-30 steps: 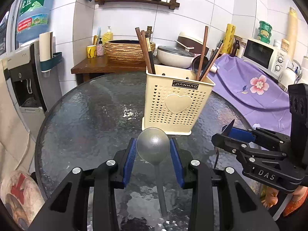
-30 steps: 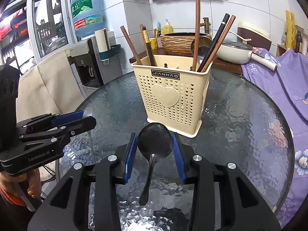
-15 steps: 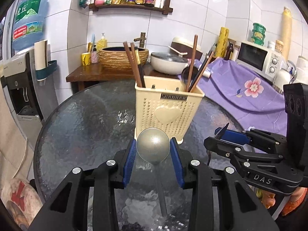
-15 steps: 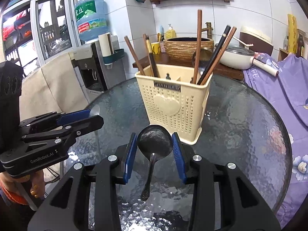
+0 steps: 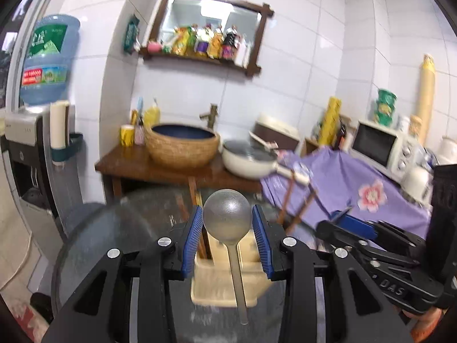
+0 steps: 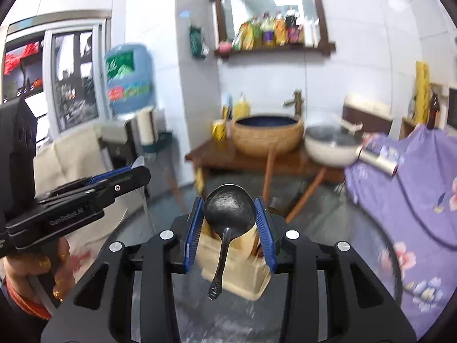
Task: Organize utensils
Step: 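Lift both spoons and carry them above the cream holder with both tools, then lower both spoons into the holder and open both tools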
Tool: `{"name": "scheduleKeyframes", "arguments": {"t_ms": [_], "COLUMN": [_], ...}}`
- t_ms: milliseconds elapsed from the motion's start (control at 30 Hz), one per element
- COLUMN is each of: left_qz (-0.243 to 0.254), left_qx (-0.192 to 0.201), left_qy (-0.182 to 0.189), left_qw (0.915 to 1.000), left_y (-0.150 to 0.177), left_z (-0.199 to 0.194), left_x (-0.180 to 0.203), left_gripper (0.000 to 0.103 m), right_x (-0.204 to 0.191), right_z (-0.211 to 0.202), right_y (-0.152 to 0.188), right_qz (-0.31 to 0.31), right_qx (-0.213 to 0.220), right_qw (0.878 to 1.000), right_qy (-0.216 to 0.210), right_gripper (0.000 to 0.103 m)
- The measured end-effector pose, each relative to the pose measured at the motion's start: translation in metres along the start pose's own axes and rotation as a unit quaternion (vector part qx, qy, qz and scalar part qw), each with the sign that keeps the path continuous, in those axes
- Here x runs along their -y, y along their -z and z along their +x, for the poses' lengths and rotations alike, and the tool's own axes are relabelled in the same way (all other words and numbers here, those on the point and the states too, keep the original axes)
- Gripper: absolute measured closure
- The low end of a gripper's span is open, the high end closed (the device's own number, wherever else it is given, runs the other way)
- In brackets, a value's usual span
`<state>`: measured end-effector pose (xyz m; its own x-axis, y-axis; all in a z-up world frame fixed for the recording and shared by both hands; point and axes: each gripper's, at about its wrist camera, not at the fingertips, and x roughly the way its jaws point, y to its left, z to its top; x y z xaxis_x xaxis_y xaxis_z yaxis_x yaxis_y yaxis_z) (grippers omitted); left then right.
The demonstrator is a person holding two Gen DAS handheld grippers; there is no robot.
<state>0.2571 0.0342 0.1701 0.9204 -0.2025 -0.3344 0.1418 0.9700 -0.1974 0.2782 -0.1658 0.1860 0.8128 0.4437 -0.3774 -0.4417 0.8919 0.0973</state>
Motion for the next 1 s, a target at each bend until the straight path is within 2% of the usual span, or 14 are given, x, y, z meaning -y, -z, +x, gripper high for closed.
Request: {"name": "scheduleKeyframes", "arguments": {"t_ms": [167,267,400,600,800,1000], "left_qz": [-0.02,-0.011,-0.001,-0.009,0.011,0.019], "left_qx": [0.032,0.049,0.047,0.023,0.003,-0.018], "left_qy": [-0.022,-0.038,-0.053,-0.056,-0.047,-0.039], "left_qw": [0.9991,0.998,0.9975,0.9981,0.9989,0.9989], "left_y": [-0.035,-0.038,-0.016,0.02,0.047,0.062], "left_z": [0.026,0.037,0.058,0.075,0.08,0.087], "left_x": [0.0,0.003,0.003,-0.006,-0.003,-0.003], "left_gripper": [0.068,0.068,0.068,0.068,0.068,0.068], "right_x": [0.004,0.004,0.006,0.007,0.004,0.007], "right_z": [0.012,0.024,0.045,0.066,0.076,0.081], "right_y": [-0.04,-0.043,-0.024,0.018,0.052,0.069], "right_qz": [-0.013,-0.025,-0.028,-0.032,-0.046,-0.046], "right_qx": [0.047,0.061,0.049,0.036,0.02,0.008], "right_qw": [0.998,0.996,0.996,0.997,0.996,0.997], "right_qy": [0.036,0.056,0.064,0.065,0.068,0.066], "right_gripper": [0.066,0.066,0.066,0.066,0.065,0.065]}}
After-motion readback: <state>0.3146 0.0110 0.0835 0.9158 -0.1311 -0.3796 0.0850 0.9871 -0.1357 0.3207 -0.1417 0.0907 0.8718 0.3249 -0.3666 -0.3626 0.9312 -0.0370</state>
